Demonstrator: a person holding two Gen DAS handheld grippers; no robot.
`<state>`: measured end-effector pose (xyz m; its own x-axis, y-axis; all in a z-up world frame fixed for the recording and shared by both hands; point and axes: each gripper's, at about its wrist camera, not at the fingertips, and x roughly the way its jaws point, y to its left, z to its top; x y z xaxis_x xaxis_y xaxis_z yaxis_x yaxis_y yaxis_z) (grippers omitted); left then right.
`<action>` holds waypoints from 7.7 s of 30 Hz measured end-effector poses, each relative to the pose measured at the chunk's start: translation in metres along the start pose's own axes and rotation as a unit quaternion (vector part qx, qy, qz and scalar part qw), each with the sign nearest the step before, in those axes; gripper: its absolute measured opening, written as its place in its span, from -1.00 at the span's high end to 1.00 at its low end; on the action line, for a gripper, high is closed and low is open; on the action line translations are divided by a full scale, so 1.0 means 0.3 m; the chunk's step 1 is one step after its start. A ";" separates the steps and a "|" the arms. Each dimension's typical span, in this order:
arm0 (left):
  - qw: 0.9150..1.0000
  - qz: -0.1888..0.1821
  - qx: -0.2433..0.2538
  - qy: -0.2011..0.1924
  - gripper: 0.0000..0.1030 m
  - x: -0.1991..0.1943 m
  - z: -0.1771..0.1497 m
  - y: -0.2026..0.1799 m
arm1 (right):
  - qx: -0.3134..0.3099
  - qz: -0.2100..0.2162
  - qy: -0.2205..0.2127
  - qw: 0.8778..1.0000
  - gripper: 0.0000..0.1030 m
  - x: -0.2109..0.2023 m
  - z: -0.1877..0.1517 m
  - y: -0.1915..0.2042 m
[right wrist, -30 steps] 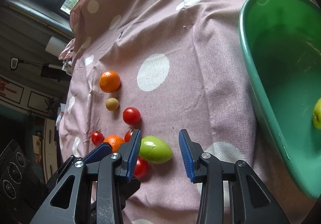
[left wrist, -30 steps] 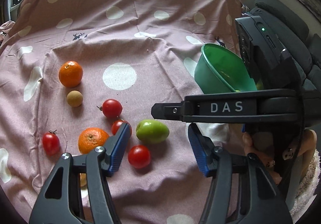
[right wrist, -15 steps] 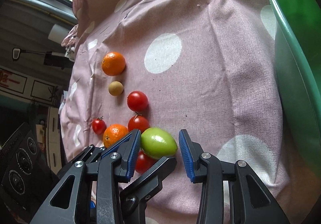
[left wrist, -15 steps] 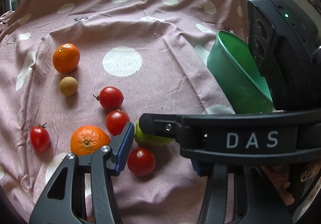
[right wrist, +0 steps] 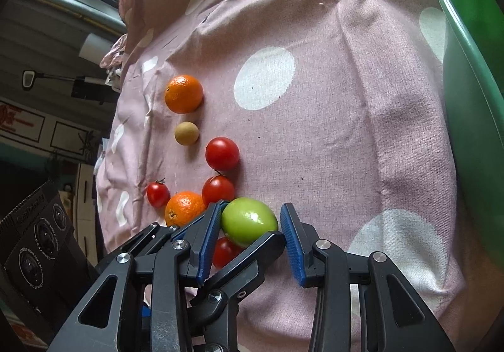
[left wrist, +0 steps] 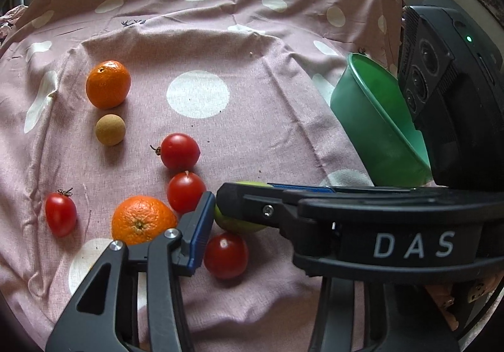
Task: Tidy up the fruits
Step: 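Carry the light green fruit into the green bowl and open the right tool, then withdraw the right tool from the bowl toward the remaining fruits, then lower the right tool onto the mandarin orange and close it, then lift the mandarin with the right tool and carry it toward the green bowl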
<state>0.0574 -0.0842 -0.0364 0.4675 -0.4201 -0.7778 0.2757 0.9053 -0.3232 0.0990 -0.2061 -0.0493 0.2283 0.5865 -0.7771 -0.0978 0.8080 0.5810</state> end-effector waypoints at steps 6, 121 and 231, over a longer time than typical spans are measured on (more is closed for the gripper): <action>0.999 0.005 0.009 -0.034 0.12 -0.079 0.019 -0.033 | -0.016 0.023 -0.021 0.999 0.20 -0.063 -0.001 0.033; 0.985 -0.102 0.004 -0.139 -0.87 -0.248 0.139 -0.311 | 0.068 -0.105 -0.281 0.952 -0.40 -0.632 -0.018 -0.256; 0.994 0.027 -0.036 -0.102 0.19 -0.157 -0.050 0.120 | -0.096 0.024 -0.077 0.992 0.02 0.007 -0.061 0.204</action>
<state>0.0329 -0.0309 -0.0195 0.6432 -0.3684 -0.6712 0.1891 0.9259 -0.3270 0.0758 -0.1543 -0.0197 0.3631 0.6215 -0.6942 -0.2915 0.7834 0.5489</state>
